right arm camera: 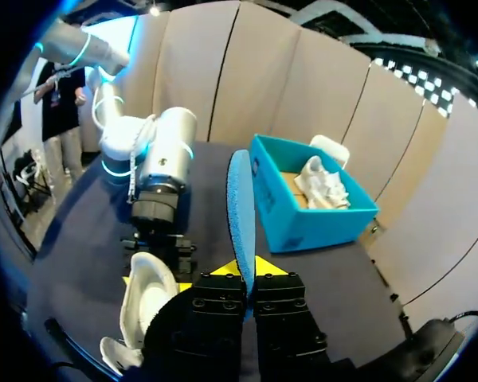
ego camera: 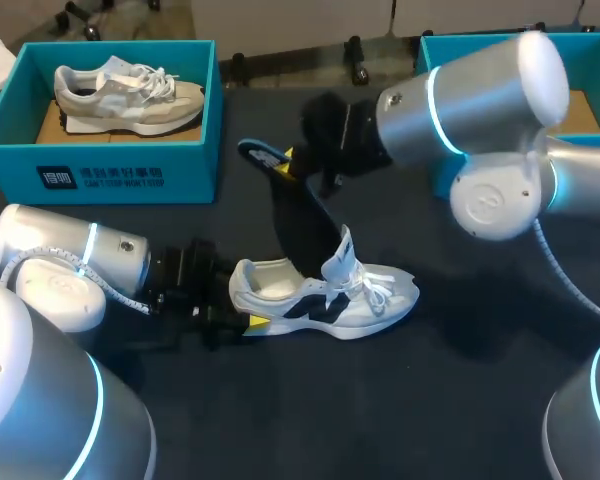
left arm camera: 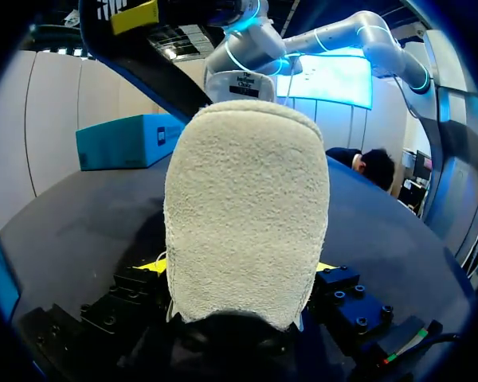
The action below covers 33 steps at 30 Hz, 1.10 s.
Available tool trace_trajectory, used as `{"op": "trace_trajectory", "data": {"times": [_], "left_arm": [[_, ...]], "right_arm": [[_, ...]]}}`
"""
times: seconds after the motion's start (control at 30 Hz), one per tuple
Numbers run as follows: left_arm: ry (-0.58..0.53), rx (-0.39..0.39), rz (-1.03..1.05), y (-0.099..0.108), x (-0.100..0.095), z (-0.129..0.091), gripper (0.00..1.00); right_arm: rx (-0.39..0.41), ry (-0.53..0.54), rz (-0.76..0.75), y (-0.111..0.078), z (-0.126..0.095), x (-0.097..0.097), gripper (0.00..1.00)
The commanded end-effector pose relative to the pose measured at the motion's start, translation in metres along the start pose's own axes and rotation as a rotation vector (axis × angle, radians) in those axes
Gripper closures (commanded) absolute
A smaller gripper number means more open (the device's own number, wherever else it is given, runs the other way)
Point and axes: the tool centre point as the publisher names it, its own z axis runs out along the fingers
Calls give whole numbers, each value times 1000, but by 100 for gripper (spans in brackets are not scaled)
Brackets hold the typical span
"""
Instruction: Take the shoe out of the shoebox, open the shoe tongue, remove and reinsert the insole, then place the shoe into the shoebox
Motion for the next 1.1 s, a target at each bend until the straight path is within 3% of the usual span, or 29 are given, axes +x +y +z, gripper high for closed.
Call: {"op": "trace_trajectory", "data": {"times": [0.03,0.17,0.23,0.8,1.1], "left_arm": [[0,-2,0,5,-3,2,100],[0,-2,0,5,-3,2,100],[0,-2,0,5,-3,2,100],[0,-2,0,5,-3,2,100],[0,-2,0,5,-3,2,100]], "right_arm": [[-8,-96,-13,3,-9,1,100],[-66,-148,-37,9,-16,-6,100],[-57,-185,-79,12,-19,-8,100],[-57,-185,-79,12,-19,-8,100],[-113,-105,-19,19,-66,-34,100]]}}
